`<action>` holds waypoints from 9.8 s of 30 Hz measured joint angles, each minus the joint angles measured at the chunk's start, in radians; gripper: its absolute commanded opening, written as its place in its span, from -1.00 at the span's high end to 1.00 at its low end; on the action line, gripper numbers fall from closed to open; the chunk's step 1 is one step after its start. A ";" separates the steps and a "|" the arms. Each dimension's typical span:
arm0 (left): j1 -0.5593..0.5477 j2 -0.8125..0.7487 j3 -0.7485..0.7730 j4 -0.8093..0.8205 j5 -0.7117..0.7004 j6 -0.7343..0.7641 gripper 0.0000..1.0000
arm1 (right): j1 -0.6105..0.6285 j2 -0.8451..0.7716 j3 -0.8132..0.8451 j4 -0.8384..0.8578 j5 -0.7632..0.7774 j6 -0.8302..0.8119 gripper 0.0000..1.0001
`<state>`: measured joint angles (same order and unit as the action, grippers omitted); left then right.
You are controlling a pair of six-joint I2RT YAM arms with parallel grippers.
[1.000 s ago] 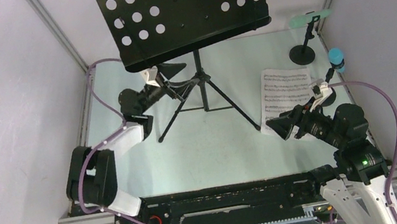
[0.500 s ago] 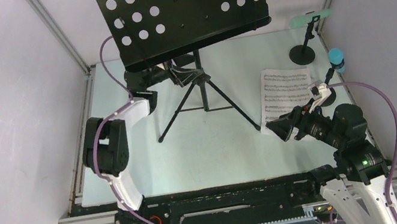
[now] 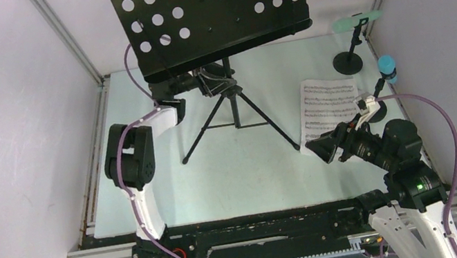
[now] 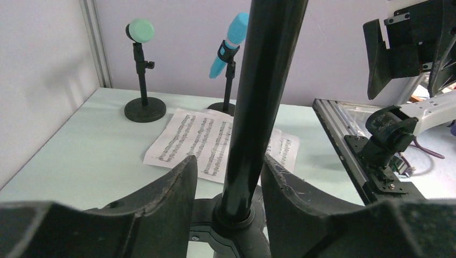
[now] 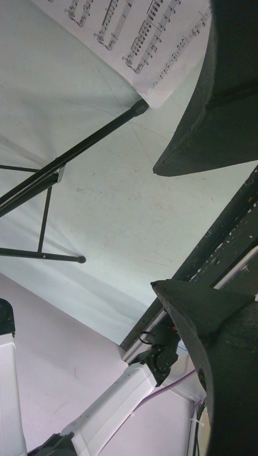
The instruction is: Pack up the instrument practice props
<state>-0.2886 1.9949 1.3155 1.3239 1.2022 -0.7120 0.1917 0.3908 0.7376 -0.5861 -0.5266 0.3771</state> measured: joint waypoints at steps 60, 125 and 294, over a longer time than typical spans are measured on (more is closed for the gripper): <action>-0.215 -0.892 -0.568 -0.967 -1.376 0.532 -0.09 | 0.211 0.119 -0.092 0.127 0.170 0.120 -0.47; -0.124 -0.803 -0.594 -0.788 -0.995 0.529 1.00 | 0.507 0.291 -0.092 0.271 0.382 0.180 -0.45; -0.283 -0.808 -0.637 -0.735 -0.981 0.583 1.00 | 0.569 0.943 -0.028 1.124 0.544 1.119 -0.25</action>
<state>-0.5713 1.1866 0.6788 0.5888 0.2214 -0.1291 0.7605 1.3334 0.7094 0.5381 0.0170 1.4963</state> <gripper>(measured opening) 0.146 0.645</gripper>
